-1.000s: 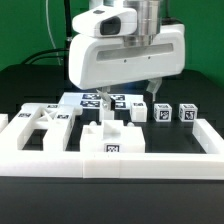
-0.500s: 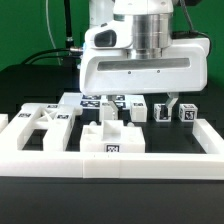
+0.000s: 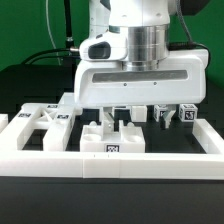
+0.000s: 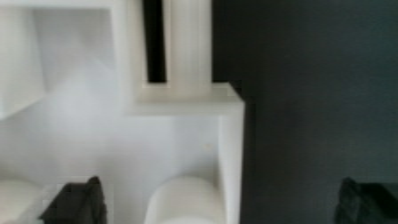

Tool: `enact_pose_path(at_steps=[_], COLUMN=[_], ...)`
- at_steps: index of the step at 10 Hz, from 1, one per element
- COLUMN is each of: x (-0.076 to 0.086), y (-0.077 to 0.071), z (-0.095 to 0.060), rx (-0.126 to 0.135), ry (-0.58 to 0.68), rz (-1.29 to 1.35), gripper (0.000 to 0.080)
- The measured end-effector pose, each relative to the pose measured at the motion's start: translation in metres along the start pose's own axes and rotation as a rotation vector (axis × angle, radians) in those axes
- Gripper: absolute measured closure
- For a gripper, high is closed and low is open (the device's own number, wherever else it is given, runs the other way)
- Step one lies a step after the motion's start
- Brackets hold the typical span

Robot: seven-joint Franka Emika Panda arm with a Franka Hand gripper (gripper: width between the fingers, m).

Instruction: Assemble chair

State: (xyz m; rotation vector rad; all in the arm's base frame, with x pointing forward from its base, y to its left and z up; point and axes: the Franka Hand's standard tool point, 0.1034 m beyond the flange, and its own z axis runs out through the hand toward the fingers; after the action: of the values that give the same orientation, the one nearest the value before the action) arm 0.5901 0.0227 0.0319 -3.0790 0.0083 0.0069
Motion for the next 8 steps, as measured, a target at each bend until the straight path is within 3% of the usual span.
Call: enact_pose_path(at_steps=[3, 5, 7, 8], x=[-0.001, -0.002, -0.002, -0.002], y=[0.003, 0.003, 0.003, 0.003], z=[0.02, 0.021, 0.021, 0.021], rx=[-0.001, -0.001, -0.001, -0.001], ry=[0.008, 0.007, 0.007, 0.007], rz=[-0.004, -0.005, -0.005, -0.006], gripper=[0.015, 0.0176, 0.0537, 0.0537])
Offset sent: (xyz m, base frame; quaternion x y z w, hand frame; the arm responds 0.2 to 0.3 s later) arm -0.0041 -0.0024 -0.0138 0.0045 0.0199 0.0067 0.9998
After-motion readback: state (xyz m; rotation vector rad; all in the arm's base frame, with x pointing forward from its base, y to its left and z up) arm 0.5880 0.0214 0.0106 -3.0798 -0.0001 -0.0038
